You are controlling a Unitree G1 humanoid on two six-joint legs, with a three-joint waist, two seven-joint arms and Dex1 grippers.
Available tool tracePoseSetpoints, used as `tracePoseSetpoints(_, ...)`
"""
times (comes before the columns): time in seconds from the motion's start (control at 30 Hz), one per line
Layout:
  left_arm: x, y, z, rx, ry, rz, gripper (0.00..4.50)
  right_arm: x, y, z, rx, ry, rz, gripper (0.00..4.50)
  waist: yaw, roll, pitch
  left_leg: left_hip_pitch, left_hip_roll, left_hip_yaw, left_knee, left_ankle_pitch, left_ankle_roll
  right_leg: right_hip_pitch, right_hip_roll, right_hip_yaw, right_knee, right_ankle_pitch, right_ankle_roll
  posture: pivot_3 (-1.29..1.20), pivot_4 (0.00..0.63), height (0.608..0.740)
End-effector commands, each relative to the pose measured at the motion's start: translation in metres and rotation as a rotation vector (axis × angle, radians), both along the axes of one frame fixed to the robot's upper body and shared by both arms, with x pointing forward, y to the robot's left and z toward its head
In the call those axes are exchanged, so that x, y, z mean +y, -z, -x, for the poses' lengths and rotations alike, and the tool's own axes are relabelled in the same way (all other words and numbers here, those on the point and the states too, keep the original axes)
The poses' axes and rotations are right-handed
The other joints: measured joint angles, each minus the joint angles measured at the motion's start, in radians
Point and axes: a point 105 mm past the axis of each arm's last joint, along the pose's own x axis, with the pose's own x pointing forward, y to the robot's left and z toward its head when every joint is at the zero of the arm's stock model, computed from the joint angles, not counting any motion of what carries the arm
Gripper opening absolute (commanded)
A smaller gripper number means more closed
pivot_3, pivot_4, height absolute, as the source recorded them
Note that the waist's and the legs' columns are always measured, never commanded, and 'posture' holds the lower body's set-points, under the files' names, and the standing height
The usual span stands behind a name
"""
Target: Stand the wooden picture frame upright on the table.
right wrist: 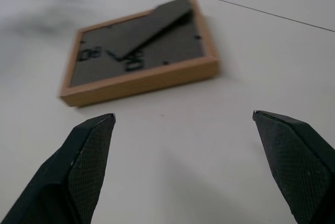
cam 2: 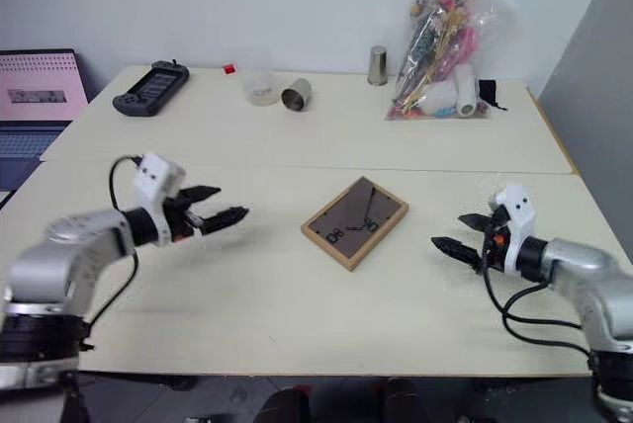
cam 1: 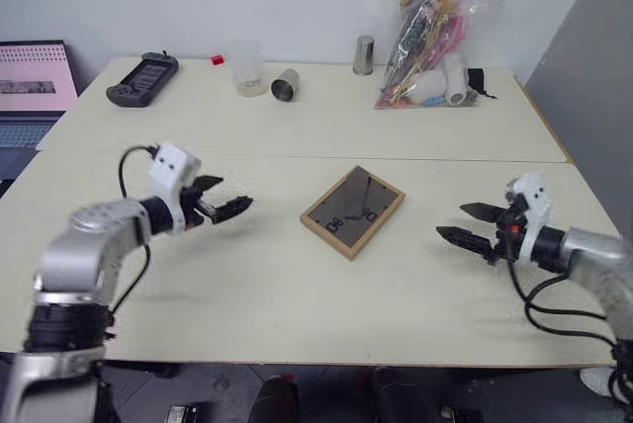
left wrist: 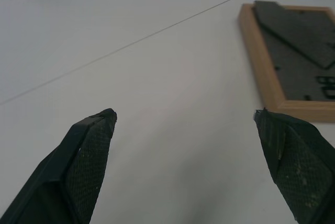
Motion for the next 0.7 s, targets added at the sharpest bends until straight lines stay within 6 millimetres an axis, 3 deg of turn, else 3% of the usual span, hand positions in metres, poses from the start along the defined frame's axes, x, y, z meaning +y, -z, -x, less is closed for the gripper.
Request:
tracePoseSetpoints(0.03,0.005,-0.005,0.002,0.023,0.077,-0.056,4.50,0.000,-0.017,0.001,-0.016,-0.076,0.021,4.49,0.000,0.000,0.000,0.000,0.000,0.000,0.000,0.000,0.000,0.000,0.000,0.000,-0.001,0.000,0.000,0.00,0.150,0.740)
tracePoseSetpoints(0.27,0.006,-0.002,-0.019,-0.016,0.026,-0.096,4.50,-0.007,-0.012,-0.012,-0.064,-0.042,0.089,4.49,0.001,0.000,0.000,-0.003,0.000,0.001,0.000,0.000,0.000,-0.001,0.000,0.000,-0.002,0.000,0.000,0.00,0.150,0.740)
tracePoseSetpoints(0.7,0.003,-0.006,-0.023,-0.044,0.023,-0.100,4.50,-0.005,-0.010,-0.012,-0.086,-0.026,0.090,4.49,0.001,0.000,0.000,-0.003,0.000,0.000,0.000,0.000,0.000,-0.002,0.000,0.000,-0.002,0.000,0.000,0.00,0.150,0.740)
